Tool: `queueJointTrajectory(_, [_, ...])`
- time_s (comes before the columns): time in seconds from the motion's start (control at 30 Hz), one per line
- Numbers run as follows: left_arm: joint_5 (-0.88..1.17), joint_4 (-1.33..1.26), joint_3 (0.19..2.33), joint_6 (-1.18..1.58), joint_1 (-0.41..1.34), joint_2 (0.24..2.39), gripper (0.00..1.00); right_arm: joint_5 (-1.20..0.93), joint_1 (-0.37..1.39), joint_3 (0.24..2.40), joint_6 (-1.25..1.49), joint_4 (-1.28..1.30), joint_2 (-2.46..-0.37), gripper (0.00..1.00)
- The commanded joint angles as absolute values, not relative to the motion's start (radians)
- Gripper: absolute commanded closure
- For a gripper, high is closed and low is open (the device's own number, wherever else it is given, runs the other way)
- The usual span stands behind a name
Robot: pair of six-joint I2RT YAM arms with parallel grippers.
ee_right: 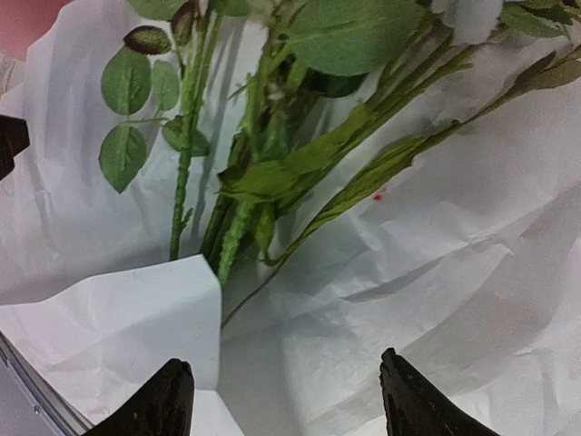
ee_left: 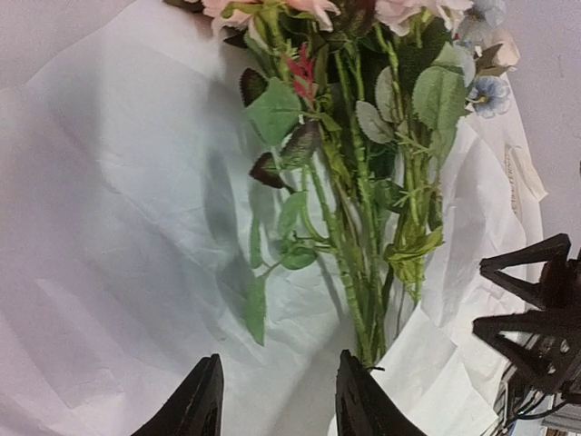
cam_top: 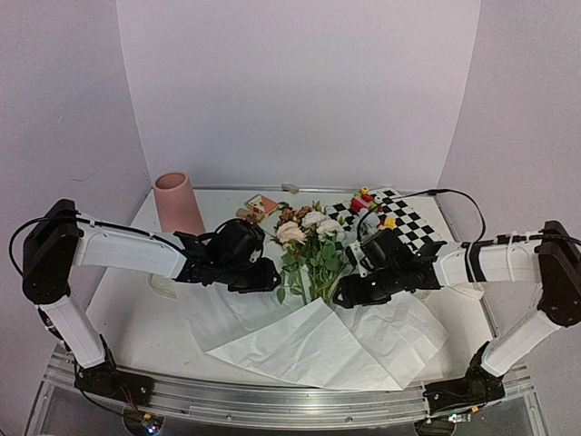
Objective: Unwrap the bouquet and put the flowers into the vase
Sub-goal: Unfold the wrapping paper at the center of the board.
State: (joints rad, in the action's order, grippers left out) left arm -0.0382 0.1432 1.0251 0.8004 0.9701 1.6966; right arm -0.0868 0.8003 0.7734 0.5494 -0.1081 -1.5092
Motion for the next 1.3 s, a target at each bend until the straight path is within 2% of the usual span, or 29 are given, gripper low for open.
queueJointTrajectory(0.0, [-0.064, 0.157, 1.011, 0.800, 0.939, 1.685, 0.59, -0.045, 0.728, 0.802, 0.579, -0.107, -1.534, 0.42])
queueJointTrajectory(0.07, [-0.068, 0.156, 1.019, 0.793, 0.927, 1.701, 0.67, -0.018, 0.708, 0.805, 0.592, -0.108, -1.546, 0.61])
queueJointTrajectory(0.1, [-0.073, 0.156, 1.026, 0.790, 0.921, 1.710, 0.73, -0.005, 0.696, 0.807, 0.599, -0.107, -1.553, 0.73])
queueJointTrajectory(0.17, [-0.084, 0.156, 1.042, 0.780, 0.909, 1.720, 0.84, 0.008, 0.678, 0.815, 0.607, -0.108, -1.566, 0.90])
queueJointTrajectory(0.23, [-0.102, 0.156, 1.059, 0.774, 0.896, 1.730, 0.89, 0.035, 0.658, 0.823, 0.618, -0.109, -1.583, 0.98])
queueJointTrajectory(0.43, [-0.086, 0.157, 1.122, 0.748, 0.825, 1.806, 1.00, 0.054, 0.594, 0.855, 0.632, -0.115, -1.640, 1.00])
queueJointTrajectory(0.83, [-0.039, 0.158, 1.222, 0.744, 0.764, 1.973, 1.00, 0.040, 0.499, 0.878, 0.629, -0.129, -1.770, 1.00])
queueJointTrajectory(1.27, [-0.073, 0.158, 1.208, 0.788, 0.721, 2.044, 1.00, -0.026, 0.394, 0.944, 0.607, -0.161, -1.900, 1.00])
